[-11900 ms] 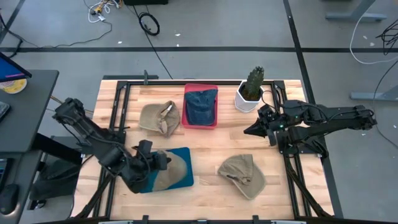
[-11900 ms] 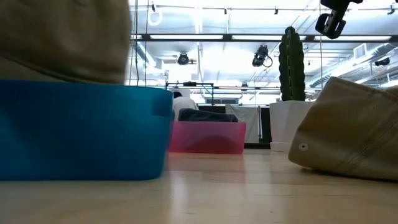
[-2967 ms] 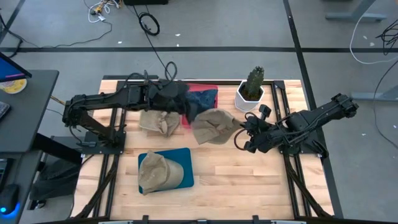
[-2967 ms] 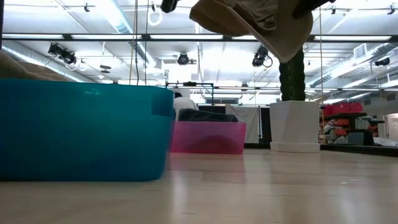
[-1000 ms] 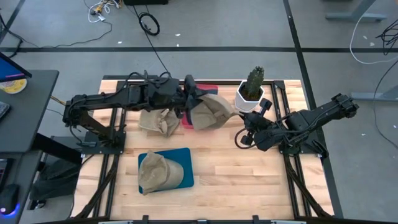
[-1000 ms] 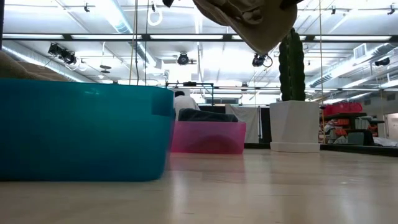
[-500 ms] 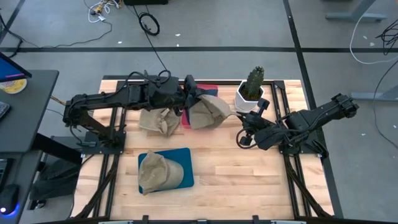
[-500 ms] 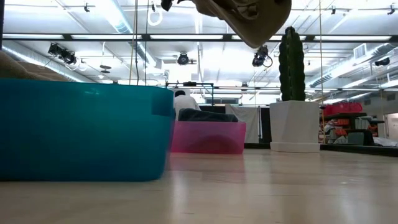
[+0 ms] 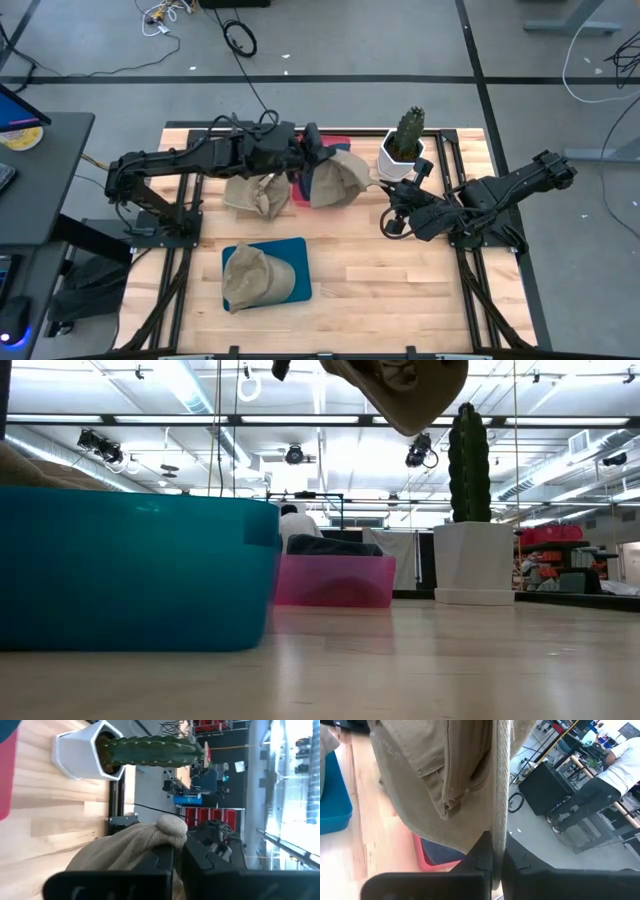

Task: Pick & Place hat
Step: Put the bottom right brown cap into the blue bin

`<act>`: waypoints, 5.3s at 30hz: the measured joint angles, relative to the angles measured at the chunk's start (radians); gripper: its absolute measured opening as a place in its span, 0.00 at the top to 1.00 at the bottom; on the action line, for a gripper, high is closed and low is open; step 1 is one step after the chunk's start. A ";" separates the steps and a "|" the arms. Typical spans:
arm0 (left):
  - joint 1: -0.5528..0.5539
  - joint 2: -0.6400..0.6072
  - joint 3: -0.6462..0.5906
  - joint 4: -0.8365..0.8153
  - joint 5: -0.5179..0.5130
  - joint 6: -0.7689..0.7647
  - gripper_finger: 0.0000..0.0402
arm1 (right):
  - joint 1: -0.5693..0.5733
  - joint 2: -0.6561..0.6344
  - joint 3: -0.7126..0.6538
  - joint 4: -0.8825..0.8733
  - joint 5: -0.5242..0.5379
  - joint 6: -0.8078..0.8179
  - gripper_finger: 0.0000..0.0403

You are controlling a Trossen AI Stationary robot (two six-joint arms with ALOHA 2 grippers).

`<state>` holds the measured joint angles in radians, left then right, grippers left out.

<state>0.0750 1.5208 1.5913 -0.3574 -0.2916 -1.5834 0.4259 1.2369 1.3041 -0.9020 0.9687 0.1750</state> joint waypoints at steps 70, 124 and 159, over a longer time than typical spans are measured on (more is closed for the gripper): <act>-0.531 -0.073 0.001 -0.507 -0.016 0.703 0.98 | 0.070 -0.205 -0.307 0.124 -0.723 0.725 1.00; -0.759 -0.060 -0.469 -0.549 -0.062 0.495 0.97 | 0.065 -0.204 -0.307 0.177 -0.689 0.688 1.00; -0.745 -0.042 -0.691 -0.321 0.086 0.320 0.95 | 0.058 -0.204 -0.307 0.177 -0.689 0.711 1.00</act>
<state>-0.6704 1.4790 0.9007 -0.6787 -0.2060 -1.2638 0.4839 1.0328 0.9974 -0.7246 0.2794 0.8862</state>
